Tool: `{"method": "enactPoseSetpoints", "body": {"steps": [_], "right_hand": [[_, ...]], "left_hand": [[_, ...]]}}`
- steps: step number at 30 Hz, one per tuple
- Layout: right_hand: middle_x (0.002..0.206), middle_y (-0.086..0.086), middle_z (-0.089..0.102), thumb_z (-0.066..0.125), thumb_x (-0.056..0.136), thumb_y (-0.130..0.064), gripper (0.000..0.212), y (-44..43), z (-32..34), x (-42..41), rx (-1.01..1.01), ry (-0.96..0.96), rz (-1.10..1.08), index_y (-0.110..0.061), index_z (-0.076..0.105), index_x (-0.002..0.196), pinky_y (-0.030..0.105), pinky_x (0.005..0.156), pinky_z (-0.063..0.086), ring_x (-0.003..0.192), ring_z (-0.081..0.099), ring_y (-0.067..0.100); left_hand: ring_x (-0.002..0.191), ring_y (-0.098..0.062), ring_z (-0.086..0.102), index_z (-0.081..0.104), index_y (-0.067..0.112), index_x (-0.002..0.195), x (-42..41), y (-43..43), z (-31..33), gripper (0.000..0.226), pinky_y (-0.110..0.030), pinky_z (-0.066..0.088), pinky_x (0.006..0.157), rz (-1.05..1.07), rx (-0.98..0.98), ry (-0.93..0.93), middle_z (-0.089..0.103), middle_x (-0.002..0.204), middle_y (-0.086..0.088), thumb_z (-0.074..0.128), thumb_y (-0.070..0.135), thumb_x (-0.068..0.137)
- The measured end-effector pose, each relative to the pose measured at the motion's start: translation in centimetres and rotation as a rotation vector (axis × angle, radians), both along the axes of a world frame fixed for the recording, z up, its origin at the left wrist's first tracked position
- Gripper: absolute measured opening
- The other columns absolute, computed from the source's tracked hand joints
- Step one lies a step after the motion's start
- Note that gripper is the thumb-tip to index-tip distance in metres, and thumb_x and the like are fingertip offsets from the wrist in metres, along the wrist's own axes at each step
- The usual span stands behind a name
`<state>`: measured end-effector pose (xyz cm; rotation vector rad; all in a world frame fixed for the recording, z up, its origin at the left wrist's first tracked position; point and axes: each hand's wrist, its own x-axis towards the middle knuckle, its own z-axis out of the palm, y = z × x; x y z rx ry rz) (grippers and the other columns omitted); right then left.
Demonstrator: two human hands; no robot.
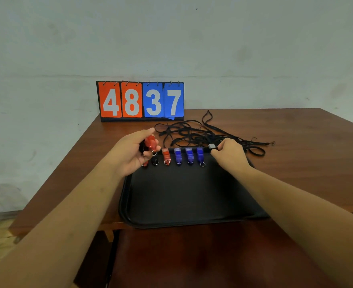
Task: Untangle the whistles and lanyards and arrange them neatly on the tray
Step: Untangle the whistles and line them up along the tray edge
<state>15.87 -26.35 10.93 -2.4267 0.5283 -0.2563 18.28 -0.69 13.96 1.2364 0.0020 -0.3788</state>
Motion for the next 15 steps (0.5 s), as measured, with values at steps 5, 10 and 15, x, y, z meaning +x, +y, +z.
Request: {"method": "enactPoseSetpoints", "body": {"steps": [5, 10, 15], "right_hand": [[0.08, 0.004, 0.067, 0.066, 0.093, -0.027, 0.02, 0.1, -1.1, 1.3, -0.026, 0.069, 0.009, -0.008, 0.07, 0.097, 0.023, 0.056, 0.045, 0.074, 0.064, 0.014], [0.076, 0.004, 0.067, 0.064, 0.092, -0.028, 0.021, 0.0, -1.2, 1.1, -0.066, 0.079, 0.011, -0.008, 0.07, 0.092, 0.023, 0.053, 0.042, 0.069, 0.063, 0.014], [0.075, 0.0, 0.06, 0.058, 0.097, -0.028, 0.02, 0.4, 0.2, -0.6, 0.002, -0.168, 0.001, -0.014, 0.059, 0.083, 0.023, 0.057, 0.043, 0.07, 0.059, 0.012]], "left_hand": [[0.069, -0.014, 0.067, 0.06, 0.008, 0.106, -0.3, -0.8, 0.3, 0.026, -0.015, 0.048, 0.05, -0.011, -0.027, -0.026, 0.065, 0.087, -0.009, 0.064, 0.03, 0.093], [0.073, -0.015, 0.07, 0.061, 0.007, 0.114, -0.5, -1.2, 0.3, 0.028, -0.017, 0.05, 0.056, -0.076, -0.03, -0.047, 0.067, 0.092, -0.011, 0.058, 0.029, 0.097], [0.08, -0.017, 0.069, 0.064, 0.002, 0.118, -1.0, -1.8, 0.5, 0.026, -0.017, 0.049, 0.053, -0.13, -0.027, -0.021, 0.074, 0.094, -0.014, 0.055, 0.015, 0.098]]}}
